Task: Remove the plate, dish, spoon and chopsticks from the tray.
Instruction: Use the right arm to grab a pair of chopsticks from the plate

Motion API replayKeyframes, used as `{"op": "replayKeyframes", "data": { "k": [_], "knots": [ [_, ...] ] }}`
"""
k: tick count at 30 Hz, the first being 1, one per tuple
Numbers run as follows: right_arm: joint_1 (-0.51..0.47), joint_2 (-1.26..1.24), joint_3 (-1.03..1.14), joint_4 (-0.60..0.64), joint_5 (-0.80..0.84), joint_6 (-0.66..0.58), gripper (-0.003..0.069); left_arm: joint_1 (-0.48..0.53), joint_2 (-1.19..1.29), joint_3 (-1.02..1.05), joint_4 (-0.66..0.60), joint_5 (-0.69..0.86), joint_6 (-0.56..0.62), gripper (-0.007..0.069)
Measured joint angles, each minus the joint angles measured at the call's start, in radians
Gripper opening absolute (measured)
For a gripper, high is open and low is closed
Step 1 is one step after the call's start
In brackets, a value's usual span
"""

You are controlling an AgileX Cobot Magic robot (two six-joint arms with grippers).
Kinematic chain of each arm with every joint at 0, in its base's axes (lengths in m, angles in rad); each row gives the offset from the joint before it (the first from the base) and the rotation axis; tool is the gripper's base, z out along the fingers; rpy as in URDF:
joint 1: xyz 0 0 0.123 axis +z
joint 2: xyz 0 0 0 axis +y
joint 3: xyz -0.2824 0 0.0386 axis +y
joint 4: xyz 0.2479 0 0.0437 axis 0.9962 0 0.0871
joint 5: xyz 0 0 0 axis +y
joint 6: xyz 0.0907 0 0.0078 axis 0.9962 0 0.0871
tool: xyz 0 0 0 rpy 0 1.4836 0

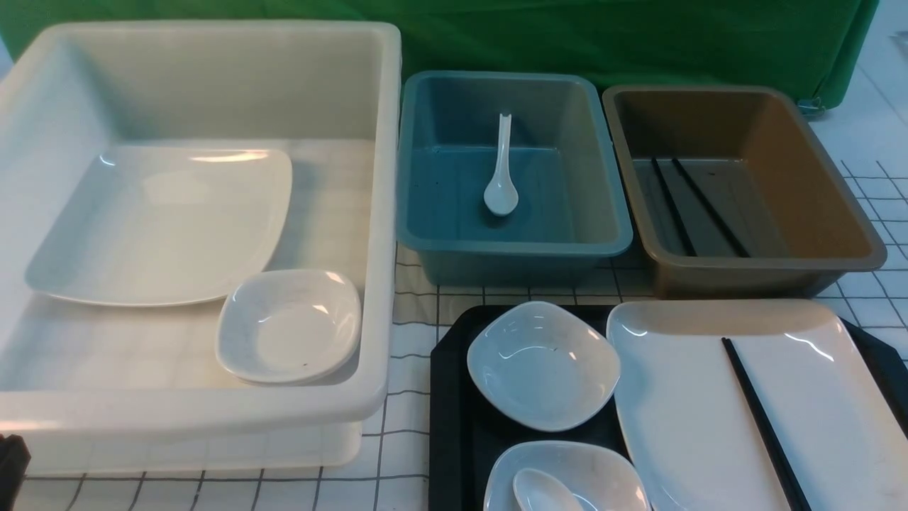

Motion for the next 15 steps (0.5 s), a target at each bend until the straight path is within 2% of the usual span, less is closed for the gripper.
{"op": "replayKeyframes", "data": {
  "k": [5,9,15],
  "knots": [
    [0.000,0.362,-0.182,-0.069,0.401,-0.094,0.0022,0.000,0.000,0.000,0.000,0.000,0.001,0.0021],
    [0.000,0.635,-0.196,-0.072,0.505,-0.166,0.0075,0.000,0.000,0.000,0.000,0.000,0.001,0.0021],
    [0.022,0.944,-0.198,-0.075,0.471,-0.255,0.0328,0.000,0.000,0.000,0.000,0.000,0.001,0.0021]
  ]
}}
